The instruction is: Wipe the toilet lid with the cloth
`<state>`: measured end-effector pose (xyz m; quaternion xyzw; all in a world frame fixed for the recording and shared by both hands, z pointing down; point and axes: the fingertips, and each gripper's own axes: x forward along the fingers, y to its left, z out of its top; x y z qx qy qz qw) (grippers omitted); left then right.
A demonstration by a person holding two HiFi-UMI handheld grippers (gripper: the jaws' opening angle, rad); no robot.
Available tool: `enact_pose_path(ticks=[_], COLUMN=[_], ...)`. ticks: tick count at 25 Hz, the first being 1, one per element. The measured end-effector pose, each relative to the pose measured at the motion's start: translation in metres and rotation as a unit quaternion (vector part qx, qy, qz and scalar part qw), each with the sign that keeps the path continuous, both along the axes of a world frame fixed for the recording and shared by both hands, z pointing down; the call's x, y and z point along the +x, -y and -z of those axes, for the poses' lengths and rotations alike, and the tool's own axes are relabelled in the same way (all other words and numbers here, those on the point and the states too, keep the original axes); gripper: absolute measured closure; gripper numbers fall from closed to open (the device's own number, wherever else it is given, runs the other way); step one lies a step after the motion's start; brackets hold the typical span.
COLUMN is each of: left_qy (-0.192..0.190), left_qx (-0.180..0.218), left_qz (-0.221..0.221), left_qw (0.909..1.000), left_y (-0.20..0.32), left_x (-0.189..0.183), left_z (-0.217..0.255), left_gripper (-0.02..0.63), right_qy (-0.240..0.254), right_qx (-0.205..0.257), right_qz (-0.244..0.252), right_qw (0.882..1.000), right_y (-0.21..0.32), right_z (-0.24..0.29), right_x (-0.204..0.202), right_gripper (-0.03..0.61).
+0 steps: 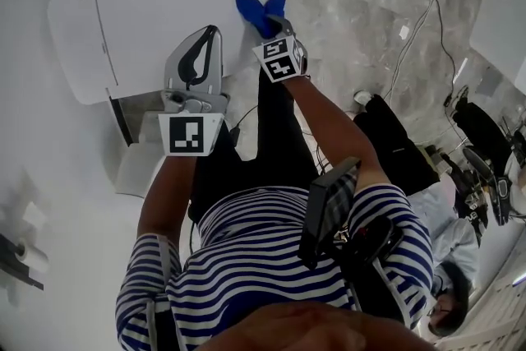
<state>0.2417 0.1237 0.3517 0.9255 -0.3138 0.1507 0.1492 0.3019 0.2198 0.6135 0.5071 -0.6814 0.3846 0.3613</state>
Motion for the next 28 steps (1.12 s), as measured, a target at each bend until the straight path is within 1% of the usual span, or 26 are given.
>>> enact_pose_path(ticks=[3, 7, 9, 11, 15, 17, 19, 21, 24, 28], left_qy=[0.004, 0.008, 0.006, 0.004, 0.006, 0.005, 0.004, 0.009, 0.016, 0.017], left_qx=[0.002, -0.003, 0.0, 0.0, 0.006, 0.009, 0.009, 0.012, 0.016, 0.022], left_qz=[-0.003, 0.015, 0.028, 0.049, 0.088, 0.112, 0.146, 0.183, 0.239, 0.298], left_qw=[1.0, 0.9999, 0.9996, 0.9988, 0.9961, 0.9936, 0.9892, 0.983, 0.9708, 0.9543], left_y=[-0.002, -0.003, 0.001, 0.011, 0.028, 0.033, 0.039, 0.045, 0.052, 0.051], left_x=[0.005, -0.005, -0.019, -0.043, -0.104, -0.14, -0.184, -0.23, -0.296, -0.378], left_z=[-0.004, -0.016, -0.014, -0.001, 0.024, 0.031, 0.034, 0.036, 0.038, 0.041], left_gripper=[0.612, 0.612, 0.612, 0.612, 0.612, 0.612, 0.612, 0.612, 0.612, 0.612], right_qy=[0.0, -0.001, -0.004, -0.004, 0.008, 0.015, 0.023, 0.033, 0.047, 0.059], right_qx=[-0.002, -0.002, 0.007, 0.023, 0.058, 0.077, 0.094, 0.108, 0.125, 0.143], right_qz=[-0.002, -0.002, 0.006, 0.021, 0.058, 0.08, 0.109, 0.143, 0.194, 0.242], right_qw=[1.0, 1.0, 1.0, 0.999, 0.997, 0.994, 0.989, 0.983, 0.972, 0.958], right_y=[-0.002, 0.001, 0.012, 0.033, 0.084, 0.107, 0.129, 0.151, 0.179, 0.199], right_z=[-0.004, -0.011, -0.003, 0.02, 0.07, 0.087, 0.1, 0.111, 0.124, 0.139], right_x=[0.005, 0.01, 0.005, -0.014, -0.075, -0.115, -0.163, -0.212, -0.282, -0.372], right_gripper=[0.463, 0.463, 0.463, 0.463, 0.463, 0.463, 0.463, 0.463, 0.463, 0.463])
